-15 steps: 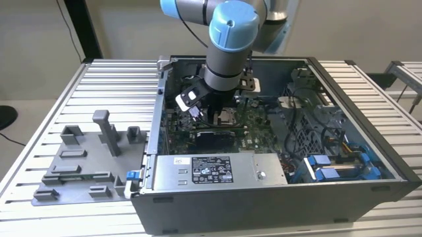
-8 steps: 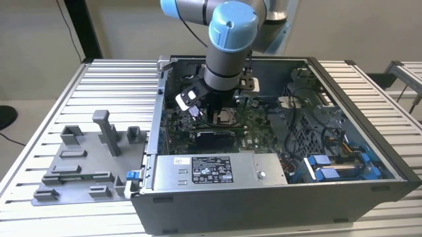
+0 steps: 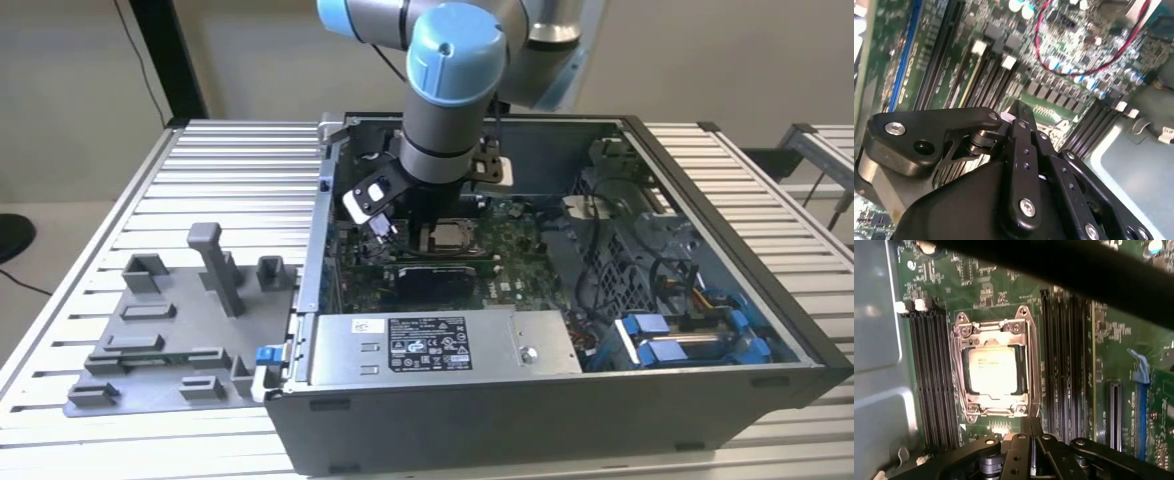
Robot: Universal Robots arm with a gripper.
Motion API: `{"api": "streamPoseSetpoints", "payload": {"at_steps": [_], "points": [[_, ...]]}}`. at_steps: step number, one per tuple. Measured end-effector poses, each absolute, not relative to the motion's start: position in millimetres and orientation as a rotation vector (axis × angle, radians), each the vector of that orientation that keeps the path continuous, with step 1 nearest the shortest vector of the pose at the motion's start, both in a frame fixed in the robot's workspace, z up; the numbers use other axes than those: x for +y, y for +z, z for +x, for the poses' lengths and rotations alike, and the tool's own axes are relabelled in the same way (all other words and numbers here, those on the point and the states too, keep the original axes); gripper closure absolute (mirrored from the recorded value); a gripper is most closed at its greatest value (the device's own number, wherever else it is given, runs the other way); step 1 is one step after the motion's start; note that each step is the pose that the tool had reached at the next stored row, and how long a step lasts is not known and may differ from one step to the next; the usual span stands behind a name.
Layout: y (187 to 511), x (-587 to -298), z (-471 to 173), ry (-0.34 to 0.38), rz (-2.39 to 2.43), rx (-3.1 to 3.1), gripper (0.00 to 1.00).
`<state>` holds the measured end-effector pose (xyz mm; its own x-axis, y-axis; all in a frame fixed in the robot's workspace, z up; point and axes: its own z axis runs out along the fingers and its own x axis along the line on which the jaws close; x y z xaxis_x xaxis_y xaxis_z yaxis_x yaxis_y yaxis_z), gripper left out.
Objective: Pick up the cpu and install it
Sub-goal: 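Install the second cpu locking lever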
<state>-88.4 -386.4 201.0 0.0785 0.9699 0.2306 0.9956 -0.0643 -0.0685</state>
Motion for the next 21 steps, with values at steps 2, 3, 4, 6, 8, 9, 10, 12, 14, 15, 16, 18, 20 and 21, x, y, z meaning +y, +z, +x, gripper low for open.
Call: {"api": "streamPoseSetpoints", "payload": {"at_steps": [2,3,4,6,8,9,10,12,14,15,16,18,20,21], "points": [[200.3,-385.5,-90.2,-0.182,-2.143,-1.993,1.0],[199.9,-385.3,-90.8,-0.182,-2.143,-1.993,1.0],[199.6,-385.3,-91.3,-0.182,-2.143,-1.993,1.0],[198.3,-385.1,-92.0,-0.181,-2.143,-1.993,1.0],[196.9,-385.0,-92.3,-0.18,-2.143,-1.993,1.0],[196.3,-385.0,-92.4,-0.18,-2.143,-1.993,1.0],[195.8,-384.9,-92.5,-0.181,-2.143,-1.993,1.0],[195.0,-384.9,-92.6,-0.18,-2.143,-1.993,1.0],[194.6,-384.9,-92.6,-0.179,-2.143,-1.992,1.0],[194.6,-385.0,-92.6,-0.179,-2.143,-1.992,1.0],[194.5,-385.1,-92.6,-0.179,-2.142,-1.992,1.0],[194.3,-385.6,-92.5,-0.179,-2.142,-1.991,1.0],[194.0,-386.4,-92.5,-0.18,-2.141,-1.991,1.0],[194.0,-386.6,-92.5,-0.18,-2.141,-1.991,1.0]]}}
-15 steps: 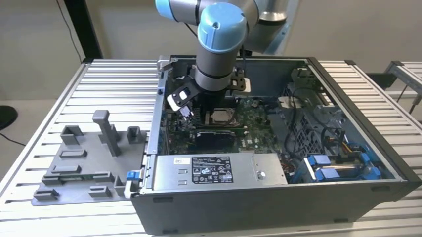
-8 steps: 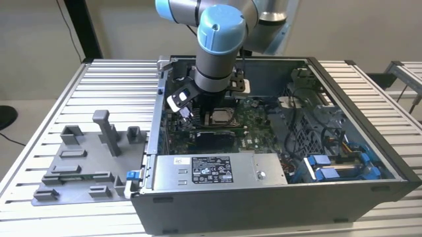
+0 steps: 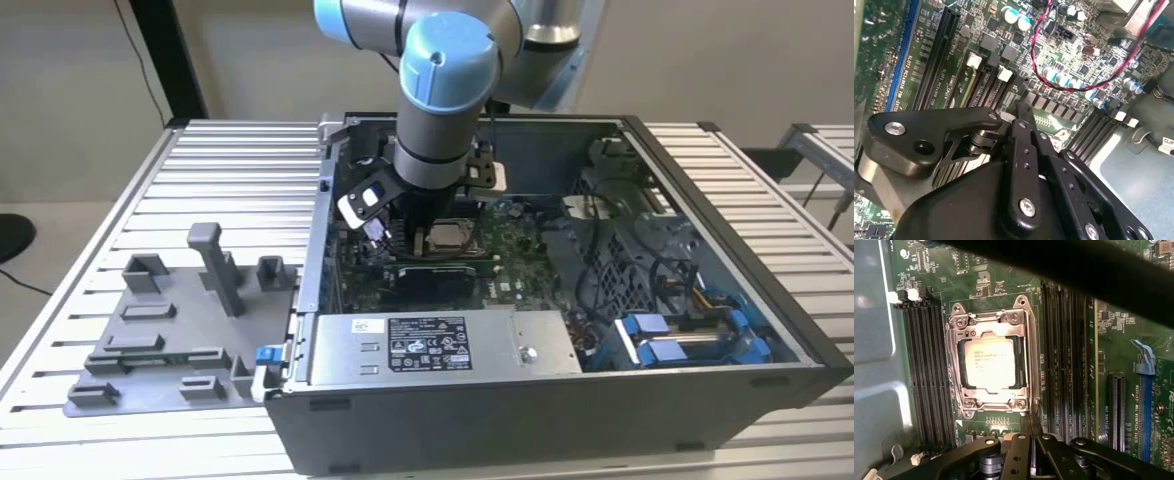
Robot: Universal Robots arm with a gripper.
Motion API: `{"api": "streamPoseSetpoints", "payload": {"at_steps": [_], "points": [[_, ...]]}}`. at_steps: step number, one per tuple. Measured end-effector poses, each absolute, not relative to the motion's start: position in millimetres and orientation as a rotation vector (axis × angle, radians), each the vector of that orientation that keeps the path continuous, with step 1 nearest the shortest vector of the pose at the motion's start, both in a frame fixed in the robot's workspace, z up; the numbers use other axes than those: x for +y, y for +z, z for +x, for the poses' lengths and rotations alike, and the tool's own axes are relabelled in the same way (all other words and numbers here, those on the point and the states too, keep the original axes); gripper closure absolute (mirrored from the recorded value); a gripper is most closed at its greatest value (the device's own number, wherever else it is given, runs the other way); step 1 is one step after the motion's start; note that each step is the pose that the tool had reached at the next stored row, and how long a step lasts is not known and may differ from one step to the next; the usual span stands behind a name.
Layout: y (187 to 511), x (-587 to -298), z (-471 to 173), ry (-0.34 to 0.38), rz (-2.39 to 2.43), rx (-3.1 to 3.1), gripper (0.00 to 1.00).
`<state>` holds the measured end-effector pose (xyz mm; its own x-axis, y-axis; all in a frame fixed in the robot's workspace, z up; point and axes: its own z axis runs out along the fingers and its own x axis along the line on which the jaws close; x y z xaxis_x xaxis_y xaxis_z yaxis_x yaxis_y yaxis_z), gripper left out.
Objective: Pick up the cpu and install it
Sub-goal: 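Install the second cpu locking lever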
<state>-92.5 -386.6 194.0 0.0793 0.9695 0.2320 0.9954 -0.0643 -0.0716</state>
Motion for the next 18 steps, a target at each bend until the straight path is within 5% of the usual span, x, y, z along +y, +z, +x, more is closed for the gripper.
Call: {"api": "streamPoseSetpoints", "payload": {"at_steps": [18], "points": [[192.9,-390.9,-92.4,-0.159,-2.137,-1.983,1.0]]}}
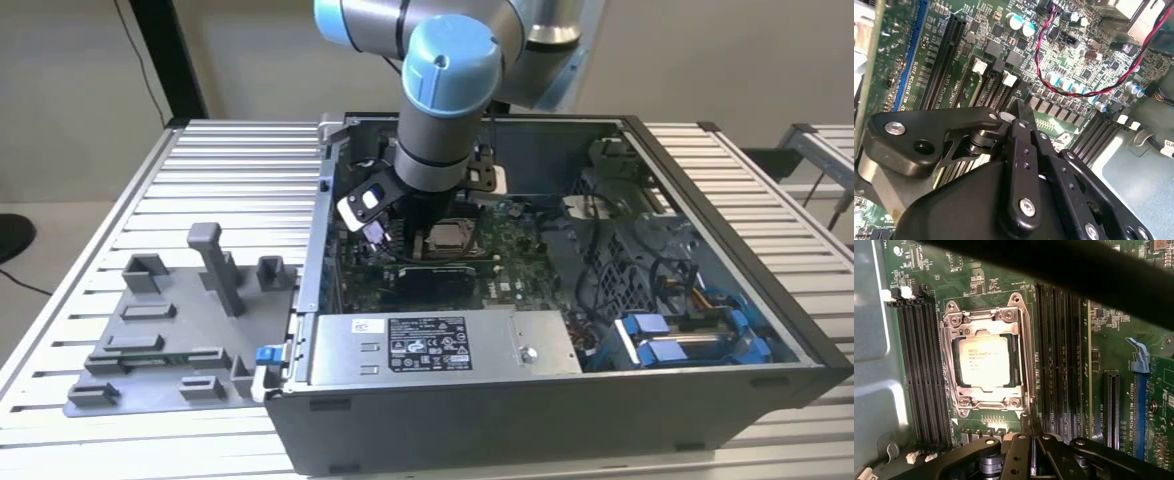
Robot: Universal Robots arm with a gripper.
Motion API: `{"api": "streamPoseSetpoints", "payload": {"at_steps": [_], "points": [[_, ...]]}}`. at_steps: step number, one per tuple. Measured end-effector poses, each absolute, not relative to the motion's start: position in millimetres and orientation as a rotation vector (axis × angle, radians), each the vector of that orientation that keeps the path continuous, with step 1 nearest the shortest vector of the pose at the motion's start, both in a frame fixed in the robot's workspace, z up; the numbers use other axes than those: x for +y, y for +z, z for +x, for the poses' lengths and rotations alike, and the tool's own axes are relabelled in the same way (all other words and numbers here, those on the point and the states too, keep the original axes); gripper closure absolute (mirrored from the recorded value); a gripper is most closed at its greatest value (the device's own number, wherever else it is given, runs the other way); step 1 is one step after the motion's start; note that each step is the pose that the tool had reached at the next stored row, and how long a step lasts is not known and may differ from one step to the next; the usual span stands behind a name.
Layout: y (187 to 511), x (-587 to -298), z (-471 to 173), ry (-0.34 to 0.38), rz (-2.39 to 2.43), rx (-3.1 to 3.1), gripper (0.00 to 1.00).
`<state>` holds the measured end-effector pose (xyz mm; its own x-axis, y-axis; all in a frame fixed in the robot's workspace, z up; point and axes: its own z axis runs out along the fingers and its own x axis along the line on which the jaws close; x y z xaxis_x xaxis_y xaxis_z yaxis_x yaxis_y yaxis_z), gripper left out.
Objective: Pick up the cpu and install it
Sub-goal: 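Install the second cpu locking lever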
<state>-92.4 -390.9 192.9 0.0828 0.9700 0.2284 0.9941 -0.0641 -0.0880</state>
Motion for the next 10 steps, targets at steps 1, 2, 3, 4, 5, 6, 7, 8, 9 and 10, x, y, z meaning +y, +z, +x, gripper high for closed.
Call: {"api": "streamPoseSetpoints", "payload": {"at_steps": [1,2,3,4,5,6,7,8,9,10], "points": [[192.9,-391.4,-92.5,-0.156,-2.136,-1.981,1.0],[193.0,-392.0,-92.5,-0.153,-2.135,-1.98,1.0],[193.2,-392.5,-92.6,-0.15,-2.134,-1.978,1.0],[193.5,-392.7,-92.5,-0.147,-2.133,-1.977,1.0],[194.1,-392.9,-92.5,-0.144,-2.133,-1.975,1.0],[195.1,-392.9,-92.6,-0.142,-2.132,-1.974,1.0],[197.0,-393.0,-92.7,-0.141,-2.132,-1.974,1.0],[199.6,-392.9,-92.6,-0.141,-2.132,-1.974,1.0],[202.9,-392.8,-92.5,-0.141,-2.132,-1.974,1.0],[206.9,-392.7,-92.5,-0.141,-2.132,-1.974,1.0]]}}
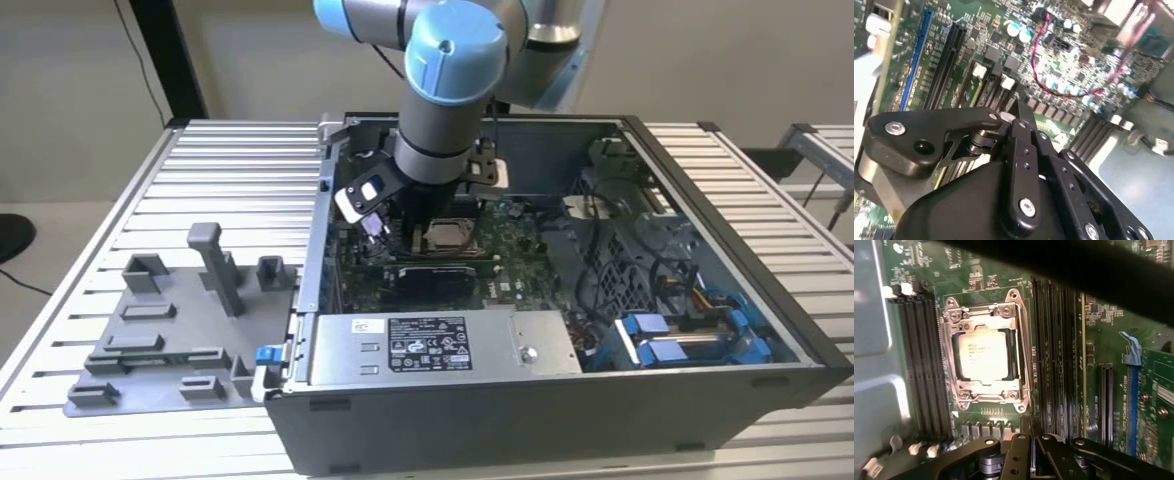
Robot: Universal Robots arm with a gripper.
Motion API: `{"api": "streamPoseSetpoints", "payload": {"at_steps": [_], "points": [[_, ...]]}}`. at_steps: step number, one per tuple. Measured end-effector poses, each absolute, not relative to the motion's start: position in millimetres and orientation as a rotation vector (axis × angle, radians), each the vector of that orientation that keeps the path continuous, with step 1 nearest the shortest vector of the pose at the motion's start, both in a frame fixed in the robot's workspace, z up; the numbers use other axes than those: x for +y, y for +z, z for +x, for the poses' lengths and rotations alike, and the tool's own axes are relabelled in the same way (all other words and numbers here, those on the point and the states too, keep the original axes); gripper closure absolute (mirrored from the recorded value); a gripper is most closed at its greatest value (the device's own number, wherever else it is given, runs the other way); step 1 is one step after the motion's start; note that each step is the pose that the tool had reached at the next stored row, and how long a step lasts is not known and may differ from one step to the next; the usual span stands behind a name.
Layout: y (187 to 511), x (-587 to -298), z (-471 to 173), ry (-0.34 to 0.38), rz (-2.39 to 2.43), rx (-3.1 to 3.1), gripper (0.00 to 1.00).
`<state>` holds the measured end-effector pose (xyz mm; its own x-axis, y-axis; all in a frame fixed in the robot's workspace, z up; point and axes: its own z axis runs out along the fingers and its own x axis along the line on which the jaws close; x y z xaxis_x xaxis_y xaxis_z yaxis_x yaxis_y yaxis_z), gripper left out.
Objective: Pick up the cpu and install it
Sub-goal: 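Install the second cpu locking lever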
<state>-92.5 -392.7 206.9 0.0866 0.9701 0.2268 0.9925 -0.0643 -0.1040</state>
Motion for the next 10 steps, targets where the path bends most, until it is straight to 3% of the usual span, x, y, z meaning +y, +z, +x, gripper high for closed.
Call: {"api": "streamPoseSetpoints", "payload": {"at_steps": [10], "points": [[246.6,-392.0,-91.9,-0.128,-2.14,-1.981,1.0]]}}
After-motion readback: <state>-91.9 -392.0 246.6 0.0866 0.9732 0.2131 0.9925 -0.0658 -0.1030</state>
